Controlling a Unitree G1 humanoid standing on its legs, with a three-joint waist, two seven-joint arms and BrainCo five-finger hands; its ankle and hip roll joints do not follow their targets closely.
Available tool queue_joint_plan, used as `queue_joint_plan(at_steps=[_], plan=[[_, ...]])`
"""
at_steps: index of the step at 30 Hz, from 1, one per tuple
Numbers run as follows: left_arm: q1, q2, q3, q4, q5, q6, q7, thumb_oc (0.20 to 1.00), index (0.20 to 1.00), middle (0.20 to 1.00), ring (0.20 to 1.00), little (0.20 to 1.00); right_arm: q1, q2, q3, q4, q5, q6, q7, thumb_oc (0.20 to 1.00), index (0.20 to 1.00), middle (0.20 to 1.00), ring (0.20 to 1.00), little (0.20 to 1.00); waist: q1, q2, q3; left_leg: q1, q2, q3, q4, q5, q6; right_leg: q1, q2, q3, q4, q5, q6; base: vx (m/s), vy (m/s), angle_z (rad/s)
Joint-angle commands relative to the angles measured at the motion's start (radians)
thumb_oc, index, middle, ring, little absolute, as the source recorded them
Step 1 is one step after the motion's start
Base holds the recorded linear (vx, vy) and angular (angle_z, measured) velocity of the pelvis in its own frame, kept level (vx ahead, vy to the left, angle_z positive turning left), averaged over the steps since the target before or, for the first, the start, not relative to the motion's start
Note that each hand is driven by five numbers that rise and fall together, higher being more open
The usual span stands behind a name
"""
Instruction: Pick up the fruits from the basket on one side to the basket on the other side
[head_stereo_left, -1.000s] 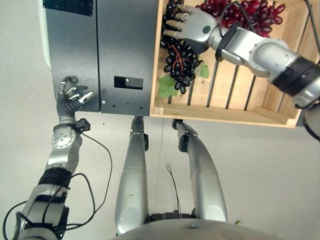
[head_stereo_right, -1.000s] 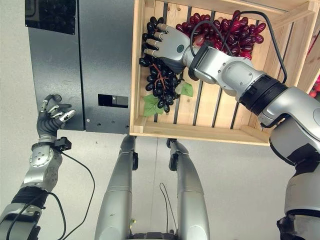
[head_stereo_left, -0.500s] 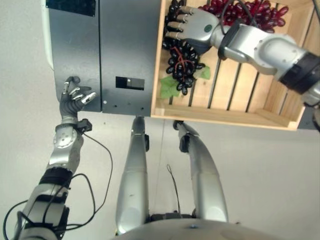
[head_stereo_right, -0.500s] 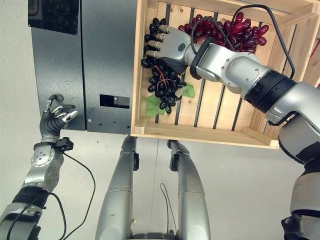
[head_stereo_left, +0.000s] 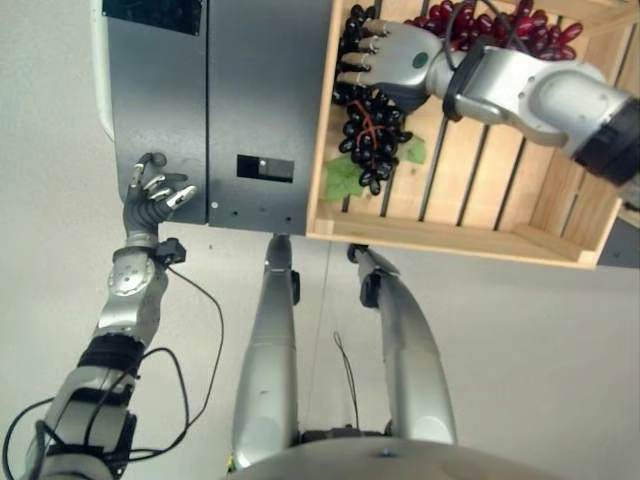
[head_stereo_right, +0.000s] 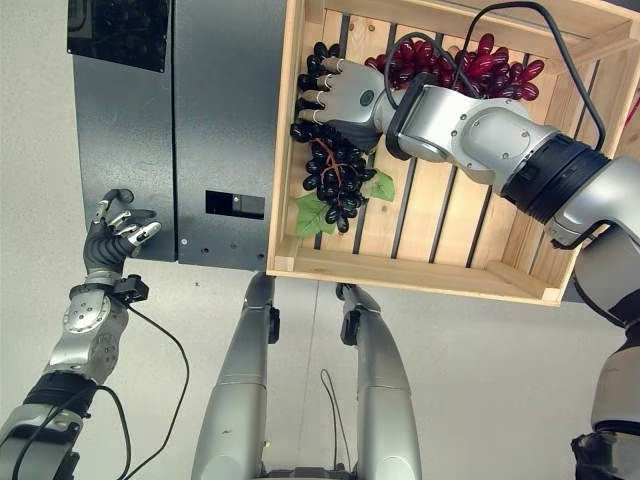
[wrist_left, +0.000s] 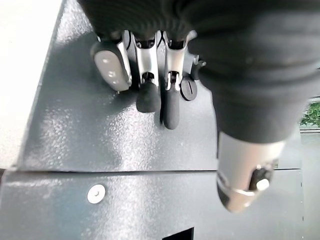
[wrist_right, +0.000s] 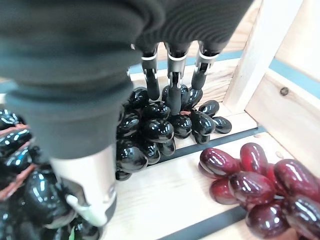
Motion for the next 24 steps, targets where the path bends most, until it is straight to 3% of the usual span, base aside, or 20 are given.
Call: queue_joint_plan(at_steps=[1, 7, 13, 19, 24], plan=[[-0.021, -0.026, -0.075, 0.042, 0.002, 0.049, -0.036, 1.000, 1.000, 1.000, 1.000, 1.000, 0.047, 0.070, 0.090, -0.027, 0.023, -0.082, 0.025, 1.000, 1.000, 1.000, 1.000, 1.000, 0.009, -0.030, 0.059, 0.000, 0.020, 0.004, 0.072, -0.081, -0.032, 0.010, -0.067, 0.043, -0.043, 0.028, 0.153, 0.00, 0.000, 0.00], [-0.010, -0.026, -0.070, 0.034, 0.011, 0.052, -0.032, 1.000, 1.000, 1.000, 1.000, 1.000, 0.038, 0.050, 0.090, -0.102, 0.016, -0.086, 0.025, 1.000, 1.000, 1.000, 1.000, 1.000, 0.003, -0.035, 0.059, -0.005, 0.021, 0.004, 0.069, -0.078, -0.034, 0.008, -0.070, 0.039, -0.046, 0.031, 0.154, 0.00, 0.000, 0.00], [0.012, -0.025, -0.040, 0.016, 0.013, 0.056, -0.025, 1.000, 1.000, 1.000, 1.000, 1.000, 0.005, -0.027, 0.090, -0.252, 0.060, -0.103, 0.022, 1.000, 1.000, 1.000, 1.000, 1.000, -0.010, -0.053, 0.059, -0.002, 0.023, 0.004, 0.076, -0.082, -0.034, 0.011, -0.069, 0.040, -0.045, 0.031, 0.157, 0.00, -0.001, 0.01], [0.058, 0.000, -0.001, -0.011, 0.021, 0.062, -0.033, 1.000, 1.000, 1.000, 1.000, 1.000, -0.058, -0.188, 0.090, -0.460, 0.115, -0.134, 0.027, 1.000, 1.000, 1.000, 1.000, 1.000, -0.025, -0.089, 0.059, -0.002, 0.028, 0.007, 0.079, -0.085, -0.034, 0.013, -0.066, 0.038, -0.048, 0.036, 0.158, 0.00, -0.004, 0.05], [0.066, 0.003, 0.007, -0.011, 0.017, 0.064, -0.040, 1.000, 1.000, 1.000, 1.000, 1.000, -0.069, -0.220, 0.090, -0.504, 0.130, -0.143, 0.039, 1.000, 1.000, 1.000, 1.000, 1.000, -0.026, -0.101, 0.059, 0.000, 0.031, 0.007, 0.079, -0.085, -0.035, 0.014, -0.066, 0.038, -0.048, 0.037, 0.157, 0.00, 0.000, 0.01]])
